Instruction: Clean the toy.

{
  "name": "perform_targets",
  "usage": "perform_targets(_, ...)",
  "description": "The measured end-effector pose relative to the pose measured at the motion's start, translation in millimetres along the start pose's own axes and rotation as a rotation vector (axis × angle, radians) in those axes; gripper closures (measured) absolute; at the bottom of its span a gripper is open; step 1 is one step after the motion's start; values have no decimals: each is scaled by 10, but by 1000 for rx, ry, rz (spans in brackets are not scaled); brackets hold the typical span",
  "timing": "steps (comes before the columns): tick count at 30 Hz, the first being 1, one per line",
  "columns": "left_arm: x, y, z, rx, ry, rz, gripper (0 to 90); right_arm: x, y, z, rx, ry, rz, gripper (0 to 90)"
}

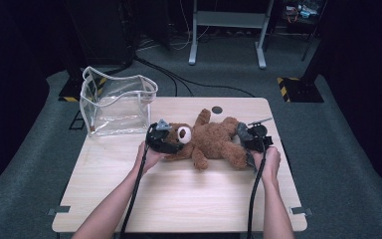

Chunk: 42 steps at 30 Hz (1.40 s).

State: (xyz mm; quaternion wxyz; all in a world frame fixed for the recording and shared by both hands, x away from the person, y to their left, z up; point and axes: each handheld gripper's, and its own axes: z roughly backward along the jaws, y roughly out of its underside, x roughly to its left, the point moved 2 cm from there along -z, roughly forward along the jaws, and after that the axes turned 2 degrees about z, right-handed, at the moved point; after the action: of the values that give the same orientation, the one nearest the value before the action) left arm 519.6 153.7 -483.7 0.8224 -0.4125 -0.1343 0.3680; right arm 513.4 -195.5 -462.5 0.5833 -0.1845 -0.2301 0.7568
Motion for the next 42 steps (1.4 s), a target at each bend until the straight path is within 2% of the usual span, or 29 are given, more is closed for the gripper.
perform_targets(4, -3, 1, 1, 3, -2, 1, 218, 24, -85, 348, -101, -43, -2, 753)
perform_targets(6, -3, 1, 0, 5, -6, 2, 209, 75, -129, 452, -137, -59, 16, 751)
perform_targets(10, -3, 6, -2, 7, -4, 15, 189, 238, -224, 575, -174, -89, 46, 746)
perform_targets(11, -4, 7, -3, 6, -4, 15, 186, 286, -253, 580, -191, -98, 53, 746)
perform_targets(14, -9, 8, -11, 5, -8, 17, 175, 414, -303, 550, -193, -128, 53, 744)
perform_targets(15, -10, 9, -10, 8, -9, 17, 172, 450, -320, 512, -194, -131, 74, 742)
perform_targets(18, -10, 10, -9, 13, -7, 16, 168, 573, -325, 349, -141, -124, 101, 737)
perform_targets(20, -19, 12, -15, 14, -13, 13, 163, 616, -296, 242, -99, -103, 115, 737)
perform_targets(21, -26, 15, -15, 17, -14, 8, 162, 608, -277, 210, -88, -97, 124, 737)
perform_targets(22, -29, 15, -13, 20, -17, 1, 161, 604, -249, 198, -67, -99, 104, 737)
perform_targets(24, -29, 18, -12, 21, -18, -1, 160, 554, -212, 195, -69, -107, 110, 738)
perform_targets(26, -26, 19, -17, 19, -17, -1, 160, 511, -147, 217, -49, -99, 109, 738)
perform_targets(28, -30, 19, -21, 16, -16, 4, 160, 458, -59, 238, -25, -91, 124, 739)
perform_targets(34, -22, 25, -26, 9, -17, 12, 158, 232, 251, 293, 39, -82, 93, 740)
perform_targets(37, -29, 24, -30, 7, -18, 18, 156, 145, 303, 346, 8, -95, 53, 739)
perform_targets(40, -26, 22, -26, 14, -19, 8, 156, 174, 228, 462, -47, -92, 28, 738)
perform_targets(42, -28, 20, -25, 18, -19, 6, 156, 229, 127, 524, -106, -83, 67, 737)
